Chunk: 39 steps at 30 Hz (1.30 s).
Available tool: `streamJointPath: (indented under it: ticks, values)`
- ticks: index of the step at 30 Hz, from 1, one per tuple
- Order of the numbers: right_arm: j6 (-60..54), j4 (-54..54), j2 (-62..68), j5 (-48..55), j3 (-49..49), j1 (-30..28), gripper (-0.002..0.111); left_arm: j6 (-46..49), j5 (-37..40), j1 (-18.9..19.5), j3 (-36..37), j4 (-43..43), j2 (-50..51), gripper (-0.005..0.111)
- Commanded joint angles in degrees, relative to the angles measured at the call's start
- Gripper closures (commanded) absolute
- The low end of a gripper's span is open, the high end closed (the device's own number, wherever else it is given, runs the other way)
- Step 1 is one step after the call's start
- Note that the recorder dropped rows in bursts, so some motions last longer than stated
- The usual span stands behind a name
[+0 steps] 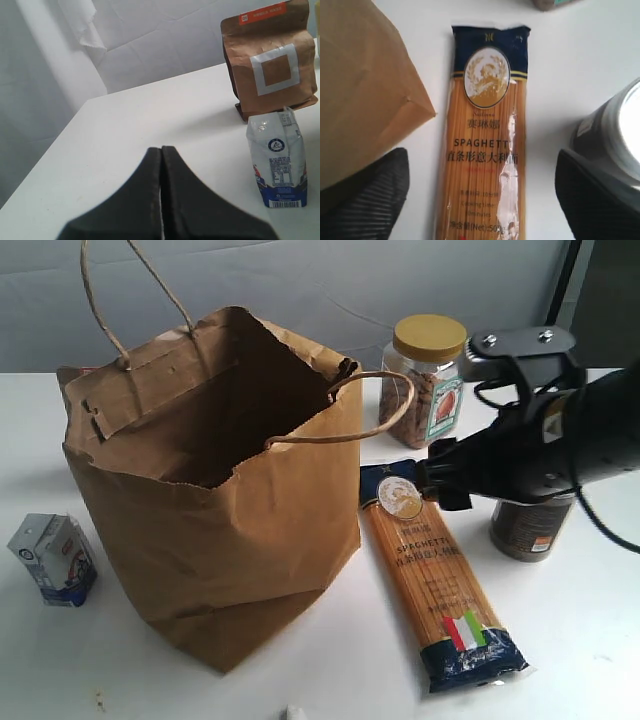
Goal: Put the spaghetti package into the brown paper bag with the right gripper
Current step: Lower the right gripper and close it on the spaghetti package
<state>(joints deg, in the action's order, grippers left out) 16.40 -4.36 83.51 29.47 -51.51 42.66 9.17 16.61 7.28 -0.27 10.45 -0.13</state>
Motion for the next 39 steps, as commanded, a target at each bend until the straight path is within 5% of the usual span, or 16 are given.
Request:
streamJointPath:
  ticks: [1, 10, 26, 29, 33, 39]
  values:
    - [0.35, -0.15, 8.32, 2.18, -3.34, 0.47, 0.031, -0.21, -0.48, -0.16, 0.27, -0.26, 0.13, 0.107]
    - [-1.96, 2.02, 19.17, 4.49, -7.29, 2.57, 0.021, -0.21, -0.48, -0.16, 0.27, -0.26, 0.13, 0.107]
    - [-1.02, -1.43, 29.64, -0.50, -7.26, 2.93, 0.023, -0.21, -0.48, -0.16, 0.27, -0.26, 0.13, 0.107]
    - [0.75, -3.06, 30.60, 0.08, -7.26, 2.93, 0.047, -0.21, -0.48, -0.16, 0.27, -0.26, 0.13, 0.107]
    - [5.17, -3.43, 30.72, 3.22, -7.26, 2.93, 0.108, -0.21, -0.48, -0.16, 0.27, -0.26, 0.13, 0.107]
    - [10.08, -3.43, 26.18, 0.43, -3.88, 2.93, 0.108, -0.21, -0.48, -0.16, 0.27, -0.26, 0.13, 0.107]
